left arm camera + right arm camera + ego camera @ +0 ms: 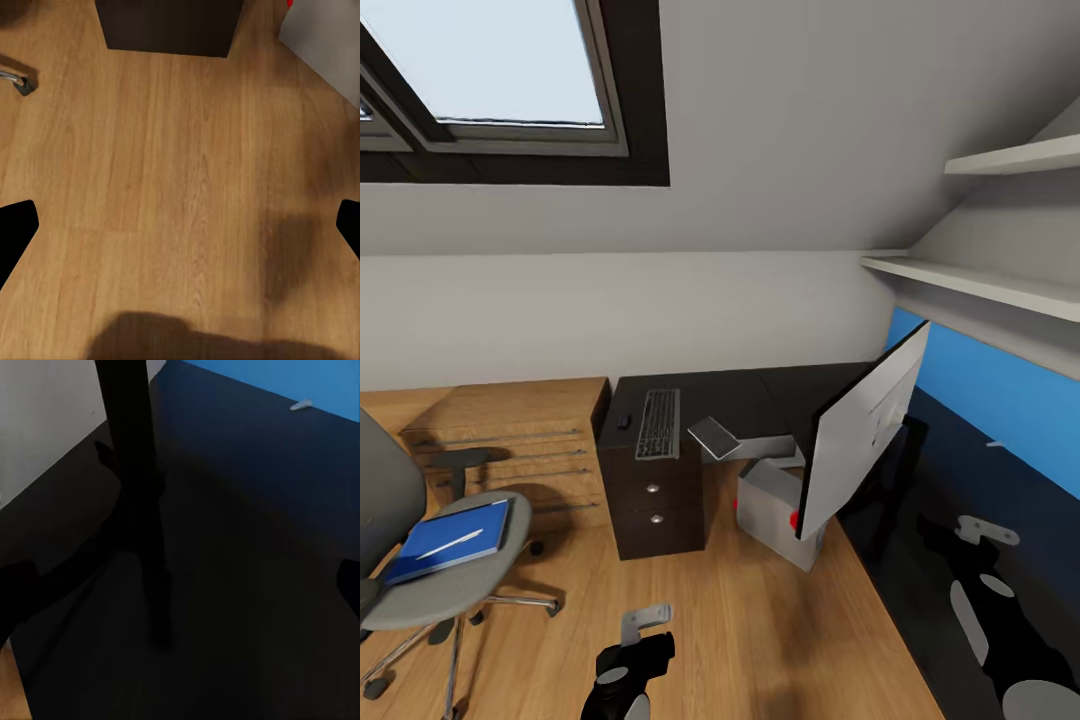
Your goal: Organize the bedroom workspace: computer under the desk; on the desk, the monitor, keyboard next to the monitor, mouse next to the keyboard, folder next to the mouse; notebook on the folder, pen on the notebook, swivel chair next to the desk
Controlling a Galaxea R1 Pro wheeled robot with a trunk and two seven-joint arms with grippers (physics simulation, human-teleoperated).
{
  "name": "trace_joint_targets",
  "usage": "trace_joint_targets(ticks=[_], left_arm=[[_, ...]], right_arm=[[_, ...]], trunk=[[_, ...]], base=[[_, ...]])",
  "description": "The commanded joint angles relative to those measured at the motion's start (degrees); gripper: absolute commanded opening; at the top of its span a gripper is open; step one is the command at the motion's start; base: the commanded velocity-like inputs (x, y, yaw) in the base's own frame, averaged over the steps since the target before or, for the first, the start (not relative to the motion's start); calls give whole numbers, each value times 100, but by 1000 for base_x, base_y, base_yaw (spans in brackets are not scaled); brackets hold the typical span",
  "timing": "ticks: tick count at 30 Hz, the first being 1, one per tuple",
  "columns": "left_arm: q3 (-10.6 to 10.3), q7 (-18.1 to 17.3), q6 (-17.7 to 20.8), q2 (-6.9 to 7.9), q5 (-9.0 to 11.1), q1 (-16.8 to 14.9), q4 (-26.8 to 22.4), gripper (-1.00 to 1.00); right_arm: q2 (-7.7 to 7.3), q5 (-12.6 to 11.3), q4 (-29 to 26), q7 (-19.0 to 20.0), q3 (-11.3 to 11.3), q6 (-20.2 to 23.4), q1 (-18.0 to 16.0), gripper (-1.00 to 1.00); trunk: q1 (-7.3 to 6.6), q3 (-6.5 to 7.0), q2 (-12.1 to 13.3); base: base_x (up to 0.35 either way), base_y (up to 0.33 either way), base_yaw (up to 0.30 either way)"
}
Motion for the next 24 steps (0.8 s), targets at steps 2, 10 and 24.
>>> trace_joint_targets(ticks=[2,10,24], left_arm=[[-13,42,15,2,41,-5,-8,100],[-13,44,15,2,33,-6,-8,100],[-13,48,15,2,32,-5,-8,100]], right_arm=[[-2,-43,6,-14,8,-76,-4,100],[-16,-17,25,-6,8,-271,-4,100],[-54,-16,255,-12,19,-319,-4,100]], trunk=[[4,-10,-9],[4,-10,-9],[4,-10,-9]], base=[[237,-43,0],[281,-70,0],[74,-32,0]])
